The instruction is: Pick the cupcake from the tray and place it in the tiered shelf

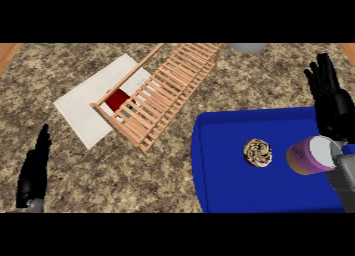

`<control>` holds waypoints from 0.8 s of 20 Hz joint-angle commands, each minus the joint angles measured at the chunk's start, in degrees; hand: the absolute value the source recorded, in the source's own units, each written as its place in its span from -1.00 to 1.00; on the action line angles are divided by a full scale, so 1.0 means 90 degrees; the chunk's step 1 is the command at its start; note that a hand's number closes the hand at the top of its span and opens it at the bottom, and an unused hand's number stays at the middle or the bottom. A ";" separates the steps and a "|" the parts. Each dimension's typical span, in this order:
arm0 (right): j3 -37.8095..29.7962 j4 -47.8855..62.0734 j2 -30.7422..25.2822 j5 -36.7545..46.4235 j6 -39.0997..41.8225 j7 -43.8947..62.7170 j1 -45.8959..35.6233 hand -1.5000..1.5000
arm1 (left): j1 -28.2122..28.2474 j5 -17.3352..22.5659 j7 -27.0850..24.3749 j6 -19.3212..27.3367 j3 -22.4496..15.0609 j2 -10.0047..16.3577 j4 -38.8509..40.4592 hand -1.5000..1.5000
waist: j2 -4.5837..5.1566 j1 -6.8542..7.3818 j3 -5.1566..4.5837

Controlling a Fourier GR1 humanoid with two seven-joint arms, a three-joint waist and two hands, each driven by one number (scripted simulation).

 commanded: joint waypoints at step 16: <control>-0.0093 -0.0375 -0.0793 -0.1576 0.3510 0.0637 -0.0373 -1.00 | -0.0556 0.0861 0.0076 -0.0868 0.0203 -0.0310 -0.1849 0.00 | -0.0022 -0.0043 0.0023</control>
